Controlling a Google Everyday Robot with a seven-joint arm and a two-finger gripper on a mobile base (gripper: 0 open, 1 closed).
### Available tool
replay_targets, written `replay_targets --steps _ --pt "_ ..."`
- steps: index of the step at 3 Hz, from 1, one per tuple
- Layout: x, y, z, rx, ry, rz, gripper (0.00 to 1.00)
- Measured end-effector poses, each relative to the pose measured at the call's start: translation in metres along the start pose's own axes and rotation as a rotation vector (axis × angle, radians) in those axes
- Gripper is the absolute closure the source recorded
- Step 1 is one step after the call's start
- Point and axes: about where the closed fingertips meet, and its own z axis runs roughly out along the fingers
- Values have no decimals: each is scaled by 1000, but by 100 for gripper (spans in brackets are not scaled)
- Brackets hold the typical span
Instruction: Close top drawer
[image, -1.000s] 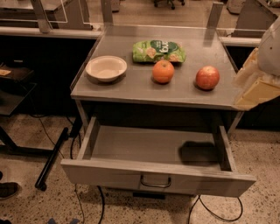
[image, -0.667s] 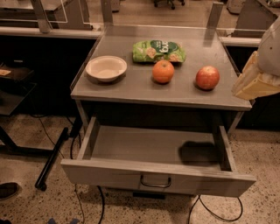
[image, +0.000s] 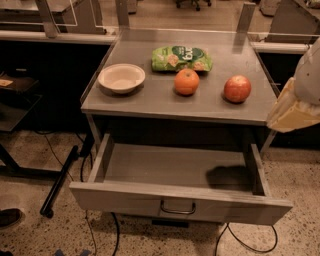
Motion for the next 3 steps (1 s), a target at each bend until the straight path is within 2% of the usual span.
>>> replay_targets --steps 2,3 --pt "34 65 50 -147 39 61 100" --pt "38 92 77 -231 40 68 100"
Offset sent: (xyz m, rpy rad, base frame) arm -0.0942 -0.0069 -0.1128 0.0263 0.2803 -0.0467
